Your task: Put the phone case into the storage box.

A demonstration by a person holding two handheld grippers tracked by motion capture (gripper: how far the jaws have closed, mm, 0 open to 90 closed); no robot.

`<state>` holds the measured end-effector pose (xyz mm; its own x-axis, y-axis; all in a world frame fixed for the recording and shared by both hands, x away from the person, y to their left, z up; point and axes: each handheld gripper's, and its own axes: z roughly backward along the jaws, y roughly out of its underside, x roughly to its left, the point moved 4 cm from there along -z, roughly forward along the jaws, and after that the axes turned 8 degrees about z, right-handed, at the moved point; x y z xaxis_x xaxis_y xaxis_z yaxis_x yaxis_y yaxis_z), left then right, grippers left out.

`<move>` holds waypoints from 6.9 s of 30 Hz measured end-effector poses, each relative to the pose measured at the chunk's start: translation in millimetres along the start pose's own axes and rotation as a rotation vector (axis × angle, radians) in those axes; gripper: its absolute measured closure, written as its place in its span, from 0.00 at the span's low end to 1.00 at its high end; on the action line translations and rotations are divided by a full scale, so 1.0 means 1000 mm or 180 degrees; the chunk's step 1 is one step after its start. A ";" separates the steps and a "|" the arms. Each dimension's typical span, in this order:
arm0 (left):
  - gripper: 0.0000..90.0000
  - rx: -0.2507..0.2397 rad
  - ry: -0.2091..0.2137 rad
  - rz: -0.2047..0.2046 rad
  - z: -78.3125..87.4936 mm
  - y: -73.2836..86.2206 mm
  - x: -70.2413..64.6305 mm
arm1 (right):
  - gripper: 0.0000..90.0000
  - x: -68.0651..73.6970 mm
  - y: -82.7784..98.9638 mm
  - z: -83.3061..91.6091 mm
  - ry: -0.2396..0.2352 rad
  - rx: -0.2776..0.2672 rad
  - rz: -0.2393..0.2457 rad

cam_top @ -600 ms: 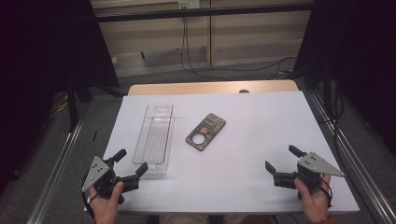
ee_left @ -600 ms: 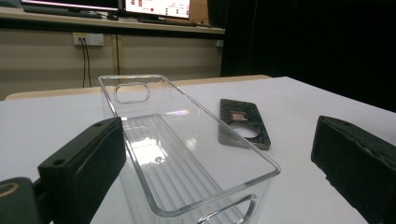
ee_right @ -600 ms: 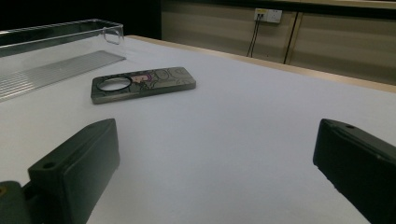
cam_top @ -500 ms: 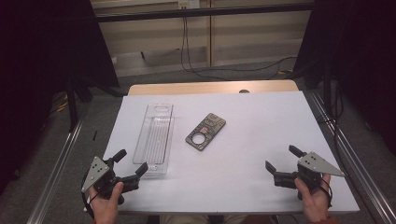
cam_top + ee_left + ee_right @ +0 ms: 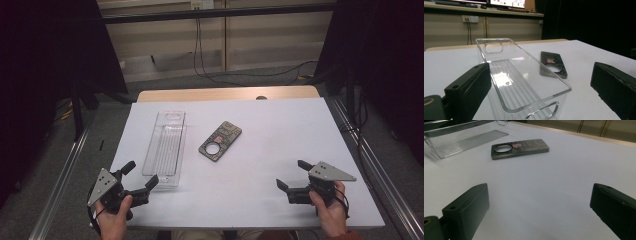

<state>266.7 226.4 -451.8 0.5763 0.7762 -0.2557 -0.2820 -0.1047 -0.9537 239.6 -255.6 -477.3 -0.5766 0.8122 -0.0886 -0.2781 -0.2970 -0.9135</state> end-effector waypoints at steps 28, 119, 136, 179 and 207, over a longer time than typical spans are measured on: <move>0.04 0.0019 0.0031 -0.0026 0.002 0.000 -0.001 | 0.33 0.016 -0.022 -0.045 -0.0588 0.0424 -0.0007; 0.03 0.0006 0.0062 -0.0008 0.007 0.000 -0.004 | 1.00 -0.023 -0.107 -0.307 -0.0703 0.1813 0.0271; 0.03 0.0016 0.0035 -0.0027 0.008 0.000 -0.004 | 1.00 -0.027 -0.097 -0.286 -0.0735 0.1790 0.0198; 0.03 0.0011 0.0040 0.0024 0.005 0.000 -0.004 | 1.00 -0.060 -0.058 -0.211 -0.0612 0.1832 0.0013; 0.03 0.0056 0.0029 0.0017 0.003 0.002 -0.003 | 1.00 -0.043 -0.030 -0.141 -0.0694 0.1750 0.0118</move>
<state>262.5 225.5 -452.1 0.5818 0.7699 -0.2622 -0.2986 -0.0977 -0.9494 380.9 -210.9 -502.0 -0.7218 0.6918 0.0202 -0.5785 -0.5870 -0.5663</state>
